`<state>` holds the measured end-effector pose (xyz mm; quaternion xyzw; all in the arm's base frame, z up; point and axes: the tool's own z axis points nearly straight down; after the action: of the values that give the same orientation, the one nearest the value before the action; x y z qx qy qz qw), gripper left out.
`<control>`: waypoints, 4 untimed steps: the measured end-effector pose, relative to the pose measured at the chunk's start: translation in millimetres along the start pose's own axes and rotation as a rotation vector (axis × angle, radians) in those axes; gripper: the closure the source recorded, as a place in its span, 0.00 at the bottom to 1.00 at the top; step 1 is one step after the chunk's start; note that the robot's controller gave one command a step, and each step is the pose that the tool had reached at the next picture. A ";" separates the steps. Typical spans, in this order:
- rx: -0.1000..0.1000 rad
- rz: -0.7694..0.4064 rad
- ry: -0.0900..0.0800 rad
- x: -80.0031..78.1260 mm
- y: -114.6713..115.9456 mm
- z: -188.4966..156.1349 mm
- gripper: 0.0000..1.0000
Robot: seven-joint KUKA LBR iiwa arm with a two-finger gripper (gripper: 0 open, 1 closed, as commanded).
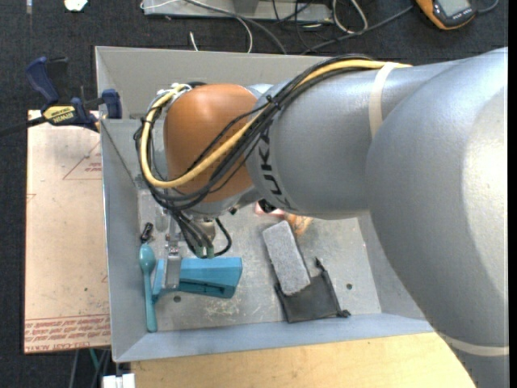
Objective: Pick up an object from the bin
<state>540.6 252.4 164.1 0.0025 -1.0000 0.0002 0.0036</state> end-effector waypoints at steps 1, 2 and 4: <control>-0.002 0.004 -0.007 -2.0 -1.5 -4.7 0.00; -0.002 -0.091 -0.007 19.8 -57.5 43.3 0.00; -0.007 -0.032 -0.010 33.0 -84.1 92.0 1.00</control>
Offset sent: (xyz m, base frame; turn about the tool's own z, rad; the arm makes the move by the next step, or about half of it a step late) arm -0.0313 -0.0897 -0.0691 -0.1376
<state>507.4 168.1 72.4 0.0184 -0.9998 -0.0032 -0.0016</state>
